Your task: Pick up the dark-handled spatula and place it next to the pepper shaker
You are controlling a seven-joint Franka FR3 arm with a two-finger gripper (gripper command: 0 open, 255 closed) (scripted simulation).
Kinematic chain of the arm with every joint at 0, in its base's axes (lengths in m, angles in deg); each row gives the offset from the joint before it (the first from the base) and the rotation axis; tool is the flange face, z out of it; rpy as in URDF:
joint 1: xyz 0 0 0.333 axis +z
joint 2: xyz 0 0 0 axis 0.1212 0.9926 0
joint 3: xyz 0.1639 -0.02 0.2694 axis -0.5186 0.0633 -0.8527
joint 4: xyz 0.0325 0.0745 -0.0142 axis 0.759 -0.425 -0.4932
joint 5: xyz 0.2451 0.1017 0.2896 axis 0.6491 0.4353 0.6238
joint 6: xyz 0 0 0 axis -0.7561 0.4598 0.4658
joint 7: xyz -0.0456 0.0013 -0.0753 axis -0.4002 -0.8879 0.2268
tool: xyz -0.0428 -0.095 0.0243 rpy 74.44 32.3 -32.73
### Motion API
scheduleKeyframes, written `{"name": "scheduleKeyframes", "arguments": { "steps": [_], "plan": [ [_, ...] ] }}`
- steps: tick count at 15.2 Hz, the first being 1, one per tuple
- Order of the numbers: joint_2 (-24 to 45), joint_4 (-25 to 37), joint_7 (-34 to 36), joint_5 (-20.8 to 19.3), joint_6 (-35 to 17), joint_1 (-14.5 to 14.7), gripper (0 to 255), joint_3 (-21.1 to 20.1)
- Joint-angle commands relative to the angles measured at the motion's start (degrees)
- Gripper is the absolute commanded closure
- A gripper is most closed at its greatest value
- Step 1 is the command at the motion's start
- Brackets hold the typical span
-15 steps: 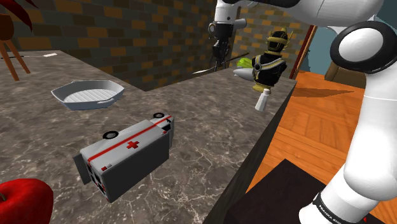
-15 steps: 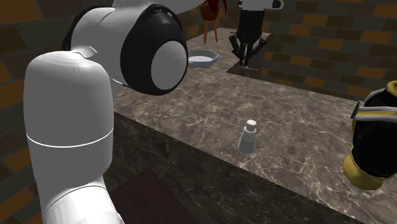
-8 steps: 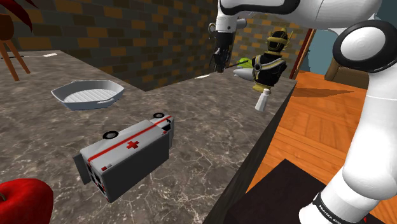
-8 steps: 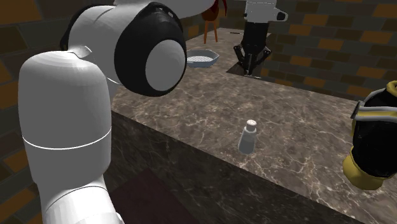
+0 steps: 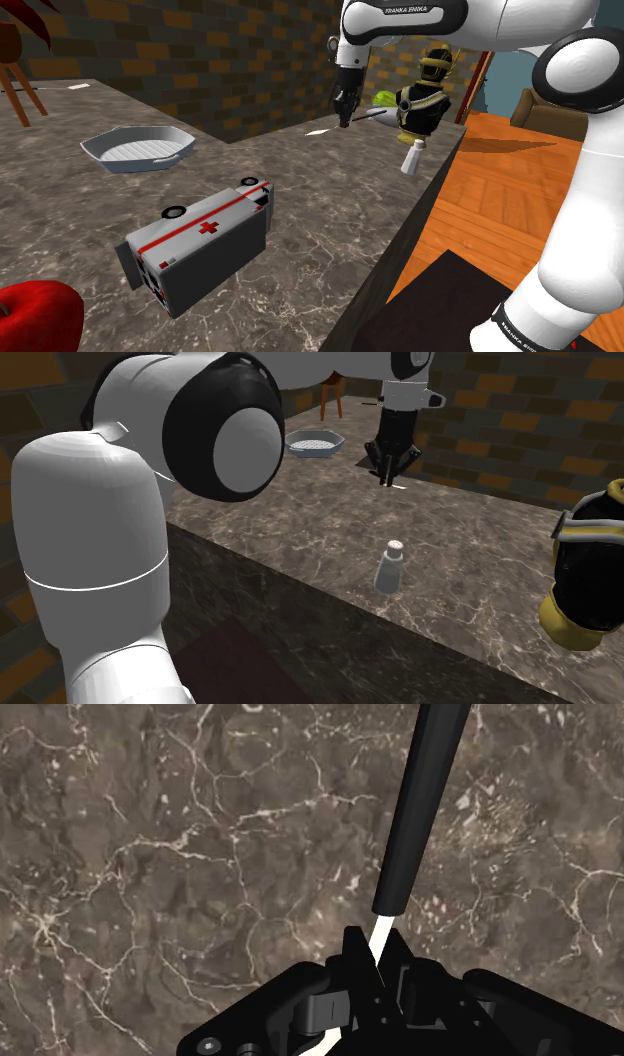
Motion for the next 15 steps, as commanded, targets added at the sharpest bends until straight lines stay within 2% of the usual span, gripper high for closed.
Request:
{"name": "scheduleKeyframes", "arguments": {
  "steps": [1, 15],
  "plan": [
    [-0.31, -1.98, -0.08, 0.05, -1.71, -0.13, 255, 0.05],
    [-0.22, -12.65, 0.15, -0.06, -12.47, -0.39, 255, 0.19]
  ]
}}
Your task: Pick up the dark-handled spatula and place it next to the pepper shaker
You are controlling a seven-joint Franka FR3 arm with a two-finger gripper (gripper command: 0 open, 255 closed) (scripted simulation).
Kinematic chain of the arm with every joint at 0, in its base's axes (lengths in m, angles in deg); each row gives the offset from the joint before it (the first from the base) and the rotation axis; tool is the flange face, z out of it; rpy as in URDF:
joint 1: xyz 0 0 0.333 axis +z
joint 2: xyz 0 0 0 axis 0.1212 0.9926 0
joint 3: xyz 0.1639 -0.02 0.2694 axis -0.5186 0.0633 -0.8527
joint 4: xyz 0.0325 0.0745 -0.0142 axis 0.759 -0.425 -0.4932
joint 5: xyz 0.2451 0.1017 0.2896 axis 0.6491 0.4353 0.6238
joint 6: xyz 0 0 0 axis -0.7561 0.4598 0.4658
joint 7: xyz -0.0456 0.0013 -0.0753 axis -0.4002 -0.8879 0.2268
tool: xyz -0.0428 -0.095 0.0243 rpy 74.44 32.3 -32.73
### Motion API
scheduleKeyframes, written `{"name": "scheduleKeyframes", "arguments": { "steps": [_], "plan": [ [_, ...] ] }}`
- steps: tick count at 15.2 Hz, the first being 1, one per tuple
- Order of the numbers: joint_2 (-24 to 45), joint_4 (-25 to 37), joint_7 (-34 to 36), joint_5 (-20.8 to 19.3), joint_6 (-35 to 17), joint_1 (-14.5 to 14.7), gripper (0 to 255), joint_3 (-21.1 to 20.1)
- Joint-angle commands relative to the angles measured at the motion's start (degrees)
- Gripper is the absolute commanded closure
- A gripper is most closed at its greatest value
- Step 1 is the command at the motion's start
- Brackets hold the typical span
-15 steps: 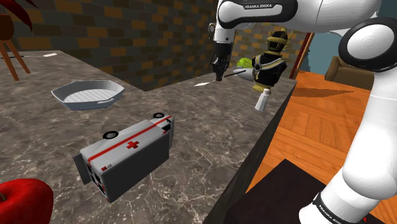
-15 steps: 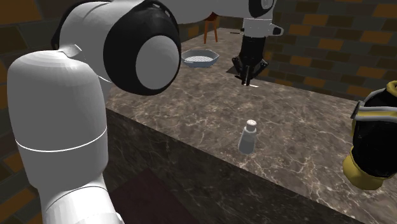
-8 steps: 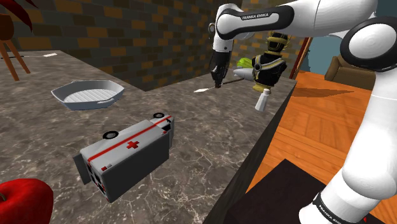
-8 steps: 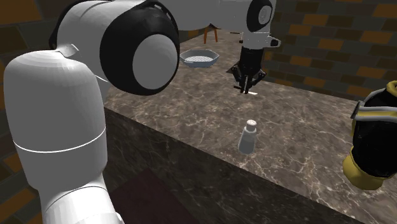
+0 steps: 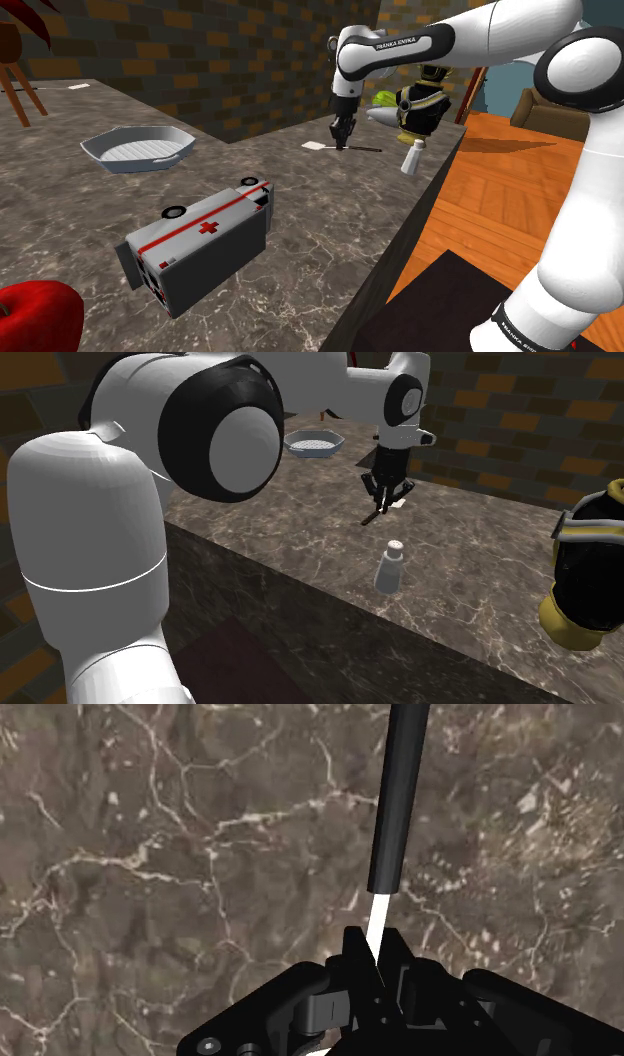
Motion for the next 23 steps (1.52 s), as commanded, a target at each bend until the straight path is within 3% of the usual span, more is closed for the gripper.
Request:
{"name": "scheduleKeyframes", "arguments": {
  "steps": [1, 10, 11, 16, 20, 23],
  "plan": [
    [0.33, -1.12, 0.08, -0.08, -1.47, 0.01, 255, 0.01],
    [0.43, -1.66, 0.11, -0.11, -2.12, 0.01, 255, 0.03],
    [0.43, -1.66, 0.11, -0.11, -2.12, 0.01, 0, 0.03],
    [0.43, -1.66, 0.11, -0.11, -2.12, 0.01, 0, 0.03],
    [0.48, 5.69, 0.01, -0.03, 5.18, 0.23, 0, -0.1],
    [0.47, 5.68, 0.01, -0.03, 5.18, 0.23, 0, -0.1]
  ]
}}
